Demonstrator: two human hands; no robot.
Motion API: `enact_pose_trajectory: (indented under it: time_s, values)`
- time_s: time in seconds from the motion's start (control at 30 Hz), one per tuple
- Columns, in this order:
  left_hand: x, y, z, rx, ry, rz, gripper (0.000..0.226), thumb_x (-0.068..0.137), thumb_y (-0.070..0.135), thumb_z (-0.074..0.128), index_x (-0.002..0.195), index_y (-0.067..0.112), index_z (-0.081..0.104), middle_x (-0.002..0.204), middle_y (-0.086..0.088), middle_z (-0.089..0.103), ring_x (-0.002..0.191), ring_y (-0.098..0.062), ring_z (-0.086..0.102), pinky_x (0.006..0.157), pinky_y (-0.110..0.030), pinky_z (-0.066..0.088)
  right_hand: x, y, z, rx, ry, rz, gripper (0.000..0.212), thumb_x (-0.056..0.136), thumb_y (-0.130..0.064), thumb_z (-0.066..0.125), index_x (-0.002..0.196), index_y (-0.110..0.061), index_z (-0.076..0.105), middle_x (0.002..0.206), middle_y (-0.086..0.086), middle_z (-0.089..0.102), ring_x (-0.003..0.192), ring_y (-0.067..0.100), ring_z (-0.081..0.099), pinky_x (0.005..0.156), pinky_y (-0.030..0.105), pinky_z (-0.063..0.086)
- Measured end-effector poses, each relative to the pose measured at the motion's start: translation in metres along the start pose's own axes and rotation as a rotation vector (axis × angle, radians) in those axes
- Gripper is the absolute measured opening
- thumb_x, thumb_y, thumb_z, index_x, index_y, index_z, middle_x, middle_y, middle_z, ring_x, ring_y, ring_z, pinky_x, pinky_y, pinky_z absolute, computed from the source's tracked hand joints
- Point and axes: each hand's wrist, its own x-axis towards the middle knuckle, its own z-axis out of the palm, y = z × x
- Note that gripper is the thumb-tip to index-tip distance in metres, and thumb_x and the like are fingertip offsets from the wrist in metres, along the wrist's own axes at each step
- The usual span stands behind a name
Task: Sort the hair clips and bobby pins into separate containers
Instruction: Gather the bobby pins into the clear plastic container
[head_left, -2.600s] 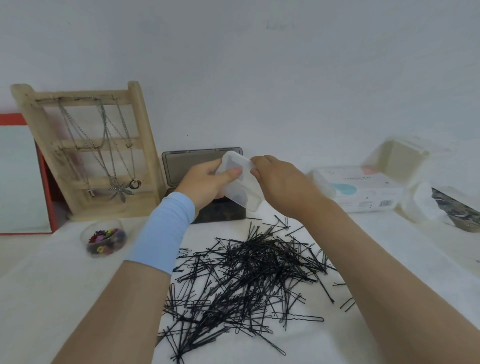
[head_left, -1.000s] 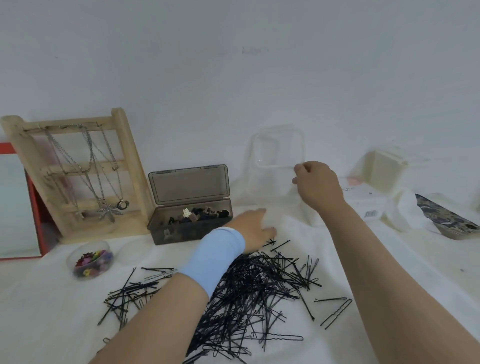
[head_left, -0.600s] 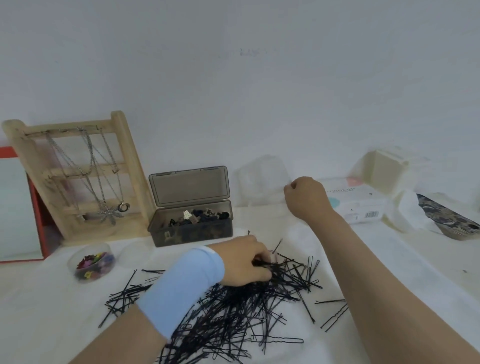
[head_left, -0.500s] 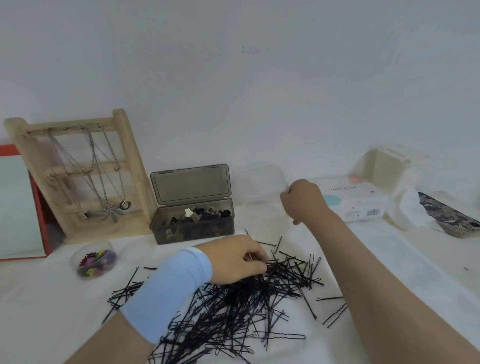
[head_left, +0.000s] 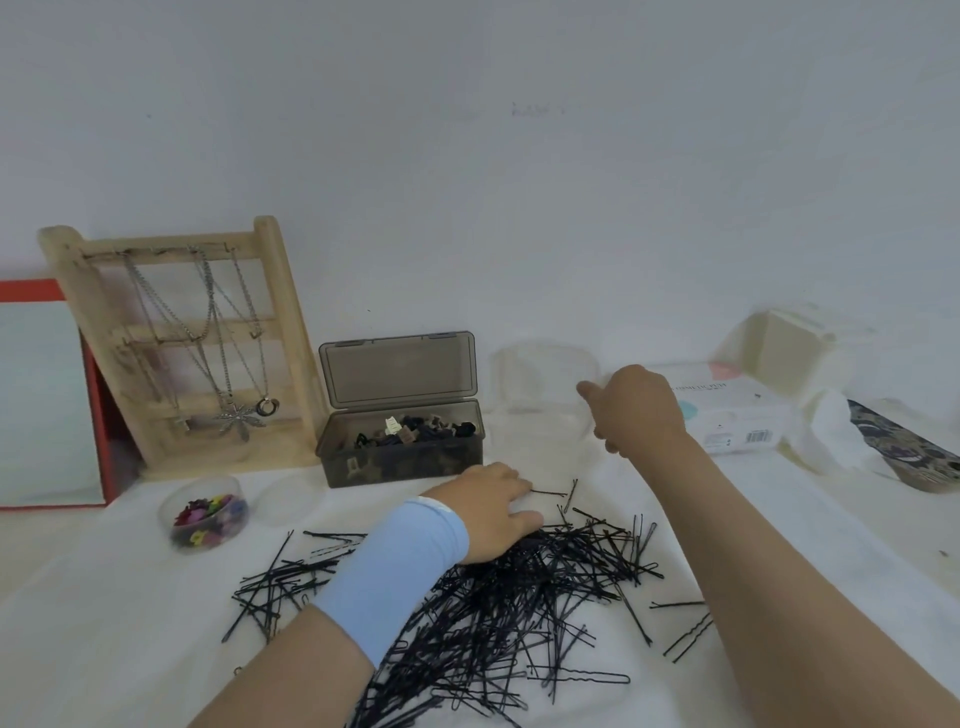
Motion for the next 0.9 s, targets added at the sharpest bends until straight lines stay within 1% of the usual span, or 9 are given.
enact_pose_trajectory:
  time_s: [0.1,0.17,0.23,0.4,0.53,0.63,0.73,0.83,0.9]
  values:
    - [-0.005,-0.002,-0.009,-0.031,0.058,0.021,0.043,0.098,0.050,0.046,0.132,0.027,0.058,0.132,0.005,0.050,0.127,-0.017,0.044,0.108,-0.037,0.037,-0.003,-0.001,0.004,-0.056,0.046,-0.083,0.035,0.087,-0.030,0.064,0.066,-0.003,0.058,0.060,0.010,0.058,0.062,0.028,0.058,0.049,0.031,0.045]
    - [-0.008,-0.002,-0.018,-0.092,0.048,0.047,0.032,0.098,0.045,0.049,0.120,0.028,0.066,0.117,0.009,0.057,0.111,-0.013,0.054,0.100,-0.031,0.042,-0.004,-0.002,0.009,-0.036,0.021,-0.134,0.024,0.086,-0.024,0.065,0.090,-0.001,0.071,0.087,0.015,0.070,0.088,0.031,0.066,0.071,0.037,0.056]
    - [-0.007,-0.001,-0.025,-0.132,0.116,0.092,0.027,0.099,0.038,0.049,0.115,0.029,0.068,0.113,0.011,0.059,0.106,-0.011,0.056,0.099,-0.030,0.044,-0.005,-0.003,0.010,-0.084,-0.033,-0.167,0.036,0.085,-0.025,0.067,0.118,-0.009,0.067,0.117,0.008,0.064,0.109,0.026,0.061,0.087,0.036,0.053]
    - [0.012,0.002,-0.028,-0.061,0.464,0.154,0.030,0.101,0.026,0.047,0.128,0.027,0.060,0.134,0.007,0.050,0.129,-0.014,0.038,0.111,-0.031,0.030,-0.003,0.002,0.014,-0.219,-0.183,-0.272,0.054,0.093,-0.032,0.060,0.144,-0.022,0.047,0.145,0.002,0.043,0.129,0.021,0.049,0.101,0.038,0.046]
    - [0.015,0.000,-0.027,0.142,0.207,0.047,0.043,0.105,0.034,0.035,0.147,0.032,0.041,0.147,0.002,0.048,0.136,-0.024,0.040,0.113,-0.035,0.030,0.000,0.006,0.006,-0.181,-0.327,-0.305,0.055,0.096,-0.027,0.057,0.149,-0.025,0.041,0.149,0.001,0.045,0.127,0.021,0.053,0.101,0.036,0.046]
    - [0.012,-0.002,-0.027,0.133,0.221,0.056,0.044,0.105,0.035,0.035,0.148,0.031,0.040,0.150,0.003,0.045,0.138,-0.022,0.039,0.115,-0.033,0.026,-0.002,0.001,-0.001,-0.221,-0.357,-0.312,0.054,0.094,-0.031,0.060,0.145,-0.024,0.046,0.145,0.003,0.047,0.120,0.023,0.056,0.097,0.034,0.047]
    - [0.006,-0.005,-0.027,0.127,0.391,0.143,0.040,0.103,0.031,0.041,0.143,0.032,0.047,0.150,0.011,0.042,0.139,-0.013,0.032,0.117,-0.032,0.017,-0.009,-0.011,-0.010,-0.252,-0.153,-0.392,0.038,0.093,-0.030,0.057,0.131,-0.025,0.057,0.132,0.004,0.045,0.111,0.025,0.057,0.089,0.036,0.047]
    - [-0.003,-0.008,-0.023,-0.061,0.537,0.188,0.024,0.099,0.025,0.050,0.118,0.030,0.064,0.122,0.011,0.057,0.114,-0.009,0.047,0.107,-0.033,0.035,-0.024,-0.033,-0.031,-0.050,-0.049,-0.507,0.029,0.088,-0.011,0.047,0.098,-0.025,0.070,0.109,-0.003,0.060,0.084,0.015,0.060,0.070,0.027,0.046]
    - [-0.011,-0.008,-0.020,-0.123,0.456,0.171,0.021,0.098,0.026,0.051,0.113,0.028,0.065,0.113,0.010,0.060,0.104,-0.009,0.053,0.099,-0.032,0.044,-0.039,-0.048,-0.045,0.017,-0.150,-0.522,0.038,0.082,-0.004,0.042,0.078,-0.027,0.072,0.092,-0.004,0.068,0.064,0.012,0.059,0.057,0.024,0.046]
